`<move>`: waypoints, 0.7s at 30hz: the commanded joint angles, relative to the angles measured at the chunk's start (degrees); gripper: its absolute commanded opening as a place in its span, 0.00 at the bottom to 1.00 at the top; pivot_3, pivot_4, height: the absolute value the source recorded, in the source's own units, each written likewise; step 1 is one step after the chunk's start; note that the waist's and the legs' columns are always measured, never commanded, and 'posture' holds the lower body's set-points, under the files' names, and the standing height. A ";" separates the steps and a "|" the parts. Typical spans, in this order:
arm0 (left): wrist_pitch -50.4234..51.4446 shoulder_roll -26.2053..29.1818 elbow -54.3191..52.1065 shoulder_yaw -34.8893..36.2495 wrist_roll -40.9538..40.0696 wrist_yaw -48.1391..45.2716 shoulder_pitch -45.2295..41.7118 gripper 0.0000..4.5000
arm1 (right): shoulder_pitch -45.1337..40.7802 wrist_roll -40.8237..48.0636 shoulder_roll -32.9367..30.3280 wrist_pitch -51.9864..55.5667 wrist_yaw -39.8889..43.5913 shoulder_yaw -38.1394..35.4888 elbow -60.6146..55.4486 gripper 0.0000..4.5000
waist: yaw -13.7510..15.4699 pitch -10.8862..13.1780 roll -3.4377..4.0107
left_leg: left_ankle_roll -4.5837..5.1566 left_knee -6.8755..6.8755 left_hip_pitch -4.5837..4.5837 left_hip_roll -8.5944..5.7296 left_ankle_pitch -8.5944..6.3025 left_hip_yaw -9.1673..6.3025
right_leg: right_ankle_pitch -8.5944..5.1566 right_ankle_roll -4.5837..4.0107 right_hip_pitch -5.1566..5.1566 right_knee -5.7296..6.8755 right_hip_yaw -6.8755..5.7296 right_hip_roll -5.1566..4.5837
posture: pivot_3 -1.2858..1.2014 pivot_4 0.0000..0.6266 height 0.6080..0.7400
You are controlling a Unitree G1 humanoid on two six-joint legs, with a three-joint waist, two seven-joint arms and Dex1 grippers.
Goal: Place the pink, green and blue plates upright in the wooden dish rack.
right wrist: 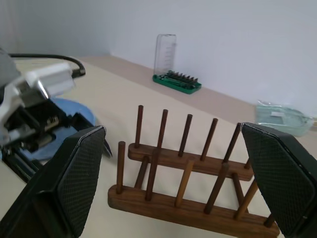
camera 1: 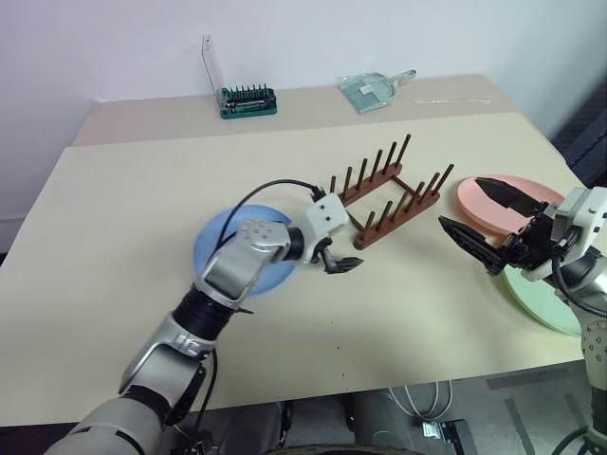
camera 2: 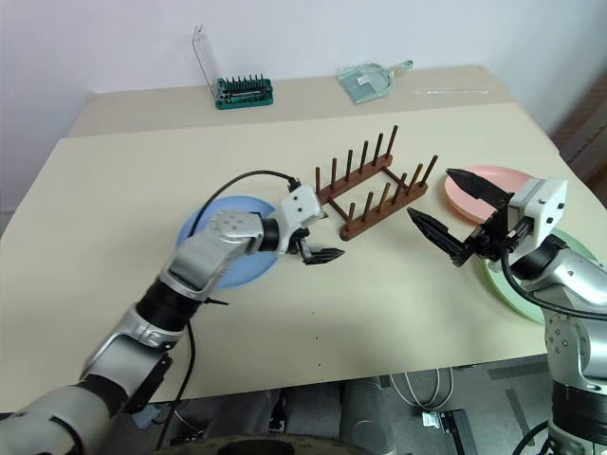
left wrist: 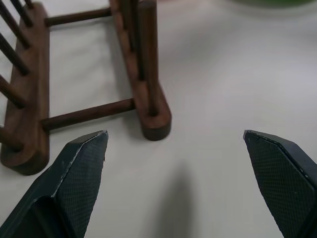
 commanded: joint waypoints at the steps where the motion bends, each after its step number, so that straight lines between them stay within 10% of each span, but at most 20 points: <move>1: 0.56 -2.32 1.73 -0.94 3.18 4.84 -1.77 1.00 | 0.33 0.57 -0.10 -0.91 -1.49 -2.06 -3.92 0.99 | -0.02 0.00 0.00 | 0.00 0.00 0.00 0.00 0.00 0.00 | 0.00 0.00 0.00 -0.01 0.00 0.00 | 0.52 0.24 1.00; 21: 2.33 -12.96 18.90 1.42 4.05 8.92 -6.23 0.95 | 1.94 0.46 -1.81 0.58 -5.56 -5.81 -8.50 1.00 | 0.14 0.00 0.00 | 0.01 -0.02 -0.03 0.01 0.00 0.01 | 0.02 0.12 0.16 -0.37 -0.01 0.02 | 0.52 0.24 1.00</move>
